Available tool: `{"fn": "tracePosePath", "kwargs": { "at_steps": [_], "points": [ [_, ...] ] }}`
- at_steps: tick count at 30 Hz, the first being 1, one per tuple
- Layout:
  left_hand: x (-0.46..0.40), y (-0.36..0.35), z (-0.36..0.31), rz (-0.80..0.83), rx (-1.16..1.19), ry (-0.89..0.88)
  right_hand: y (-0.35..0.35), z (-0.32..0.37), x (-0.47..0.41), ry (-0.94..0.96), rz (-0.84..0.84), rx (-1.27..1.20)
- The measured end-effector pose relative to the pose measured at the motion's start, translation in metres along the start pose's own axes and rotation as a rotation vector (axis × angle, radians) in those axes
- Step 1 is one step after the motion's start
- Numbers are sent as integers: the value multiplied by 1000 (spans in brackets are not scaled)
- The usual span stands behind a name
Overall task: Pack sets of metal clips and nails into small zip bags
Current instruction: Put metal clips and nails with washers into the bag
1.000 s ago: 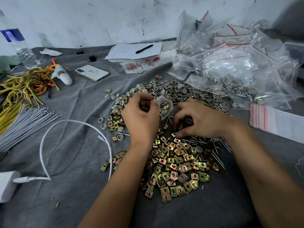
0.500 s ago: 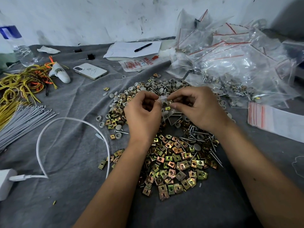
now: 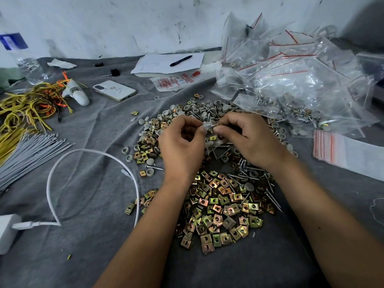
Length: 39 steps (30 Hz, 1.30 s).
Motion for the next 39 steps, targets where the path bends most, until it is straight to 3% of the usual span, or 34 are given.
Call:
{"fn": "tracePosePath", "kwargs": {
  "at_steps": [6,14,28,34,36,39],
  "points": [
    [0,-2,0,25,16,5,-3,-1,-2,21,-10,171],
    [1,-1,0,4,8,6,19,-10,1,-49,-245,49],
    [1,-3,0,12,13,4,6,3,0,50,-128,153],
    [1,-3,0,20,23,16,31,-25,2,-105,-265,192],
    [1,-3,1,26,23,18,41,-43,3,-229,-217,291],
    [1,-2,1,27,27,16,39,-61,7,-350,23,375]
  ]
}}
Point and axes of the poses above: each hand's wrist, its own x-axis away from the middle knuckle, its own y-axis out of the back of the hand, z = x × y, the point moved 6 cm from there along -x, towards the middle knuckle, and after that the axes turned 2 degrees about x, right-handed, at the moved point
